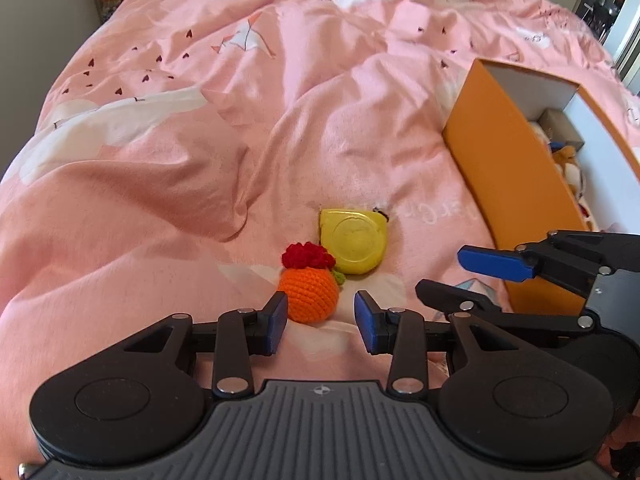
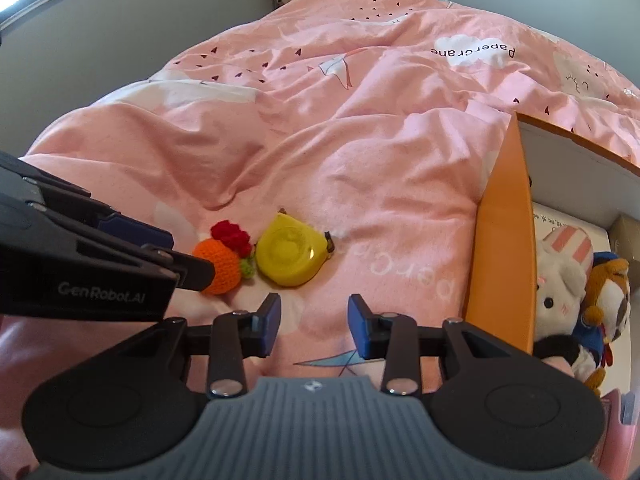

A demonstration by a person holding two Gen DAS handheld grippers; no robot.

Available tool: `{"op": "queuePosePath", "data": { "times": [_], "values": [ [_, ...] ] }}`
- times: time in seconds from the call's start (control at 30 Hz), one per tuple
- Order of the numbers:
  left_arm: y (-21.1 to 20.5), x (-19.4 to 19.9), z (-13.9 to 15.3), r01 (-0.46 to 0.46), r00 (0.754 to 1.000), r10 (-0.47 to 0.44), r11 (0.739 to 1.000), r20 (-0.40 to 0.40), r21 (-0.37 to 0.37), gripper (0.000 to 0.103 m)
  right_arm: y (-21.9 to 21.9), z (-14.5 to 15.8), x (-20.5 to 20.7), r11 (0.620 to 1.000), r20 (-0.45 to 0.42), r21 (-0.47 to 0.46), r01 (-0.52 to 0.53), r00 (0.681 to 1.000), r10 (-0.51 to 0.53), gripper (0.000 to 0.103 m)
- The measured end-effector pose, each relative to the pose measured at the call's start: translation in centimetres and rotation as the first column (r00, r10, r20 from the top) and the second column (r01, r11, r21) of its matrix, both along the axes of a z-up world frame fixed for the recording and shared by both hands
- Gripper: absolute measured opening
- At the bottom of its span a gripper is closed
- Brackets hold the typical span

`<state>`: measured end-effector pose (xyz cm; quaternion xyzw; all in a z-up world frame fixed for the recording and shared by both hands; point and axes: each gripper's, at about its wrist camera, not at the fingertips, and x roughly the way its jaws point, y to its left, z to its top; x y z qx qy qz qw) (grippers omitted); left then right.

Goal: Organize objects
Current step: 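Grasp the orange crochet fruit with the left tool while the right grasps the yellow tape measure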

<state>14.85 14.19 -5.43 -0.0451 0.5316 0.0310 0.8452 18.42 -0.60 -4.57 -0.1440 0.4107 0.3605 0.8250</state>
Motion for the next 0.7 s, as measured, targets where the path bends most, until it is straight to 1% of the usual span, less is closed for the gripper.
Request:
{"op": "queuePosePath", "data": {
  "times": [0.1,0.2,0.3,0.37,0.57,0.6,0.63,0.7],
  "values": [
    [0.0,1.2,-1.1,0.011,1.000,-0.010,0.999,-0.027,0.033,0.046,0.5,-0.7,0.7,1.000,-0.014,-0.006,-0.010,1.000,0.010,0.039],
    [0.2,2.1,-1.9,0.014,0.998,-0.012,0.999,-0.054,0.047,0.048,1.0,-1.2,1.1,0.999,-0.016,-0.027,-0.020,1.000,0.019,0.039],
    [0.3,2.7,-2.5,0.026,0.997,-0.024,0.999,-0.070,0.035,0.052,1.4,-1.3,1.2,0.999,-0.025,-0.022,-0.035,0.999,0.034,0.040],
    [0.2,2.9,-2.9,0.031,0.996,-0.028,0.999,-0.080,0.031,0.052,1.6,-1.5,1.2,0.999,-0.024,-0.041,-0.032,0.999,0.031,0.040],
    [0.4,3.2,-3.8,0.027,0.995,-0.026,1.000,-0.098,0.013,0.052,1.7,-2.1,1.4,0.998,-0.049,-0.056,-0.016,0.999,0.013,0.040],
    [0.4,3.2,-3.9,0.027,0.995,-0.025,1.000,-0.098,0.014,0.052,1.7,-2.1,1.4,0.998,-0.048,-0.058,-0.015,0.999,0.012,0.040],
    [0.3,3.2,-4.0,0.029,0.995,-0.028,0.999,-0.097,0.012,0.048,1.7,-2.1,1.4,0.998,-0.048,-0.059,-0.014,0.999,0.011,0.040],
    [0.3,3.1,-3.9,0.030,0.996,-0.029,0.999,-0.088,0.010,0.047,1.7,-2.0,1.4,0.998,-0.044,-0.058,-0.014,0.999,0.012,0.042]
  ]
}}
